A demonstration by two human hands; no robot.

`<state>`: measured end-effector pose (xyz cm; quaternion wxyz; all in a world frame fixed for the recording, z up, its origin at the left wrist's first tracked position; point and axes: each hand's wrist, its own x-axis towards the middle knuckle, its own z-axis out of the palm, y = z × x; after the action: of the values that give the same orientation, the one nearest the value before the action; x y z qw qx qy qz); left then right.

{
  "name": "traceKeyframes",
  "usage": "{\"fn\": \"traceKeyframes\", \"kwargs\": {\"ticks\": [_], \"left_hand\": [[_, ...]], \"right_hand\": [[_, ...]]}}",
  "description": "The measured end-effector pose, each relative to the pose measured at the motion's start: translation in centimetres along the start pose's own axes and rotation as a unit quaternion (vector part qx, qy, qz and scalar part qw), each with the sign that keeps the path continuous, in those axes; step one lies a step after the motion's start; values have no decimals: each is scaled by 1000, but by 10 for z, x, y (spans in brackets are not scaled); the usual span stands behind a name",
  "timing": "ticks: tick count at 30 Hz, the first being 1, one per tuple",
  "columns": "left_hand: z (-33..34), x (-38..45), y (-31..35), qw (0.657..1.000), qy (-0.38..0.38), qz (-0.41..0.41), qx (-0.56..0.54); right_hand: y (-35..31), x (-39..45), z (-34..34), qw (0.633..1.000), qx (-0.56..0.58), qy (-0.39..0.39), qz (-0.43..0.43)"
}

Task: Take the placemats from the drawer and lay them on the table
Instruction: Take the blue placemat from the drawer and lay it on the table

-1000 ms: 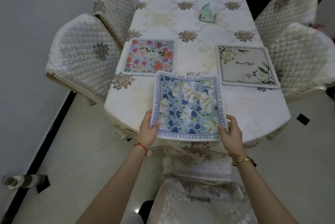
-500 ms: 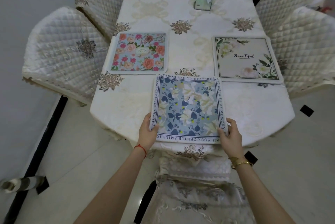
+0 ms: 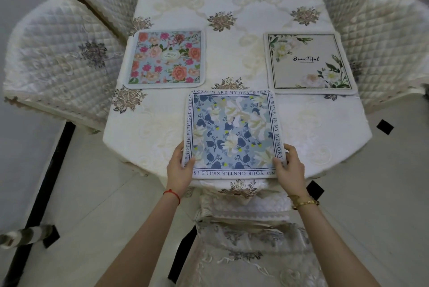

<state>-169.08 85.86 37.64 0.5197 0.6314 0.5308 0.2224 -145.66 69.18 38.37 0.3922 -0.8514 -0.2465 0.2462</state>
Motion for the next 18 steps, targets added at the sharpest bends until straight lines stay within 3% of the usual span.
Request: {"fn": "traceKeyframes", "kwargs": {"ticks": [11, 18], "left_hand": [[-7, -3, -3, 1000, 9, -4, 1], [-10, -4, -1, 1000, 18, -23, -1]], "right_hand": [[1, -10, 8, 1000, 9, -1, -1], [3, -8, 7, 999, -43, 9, -29]]}}
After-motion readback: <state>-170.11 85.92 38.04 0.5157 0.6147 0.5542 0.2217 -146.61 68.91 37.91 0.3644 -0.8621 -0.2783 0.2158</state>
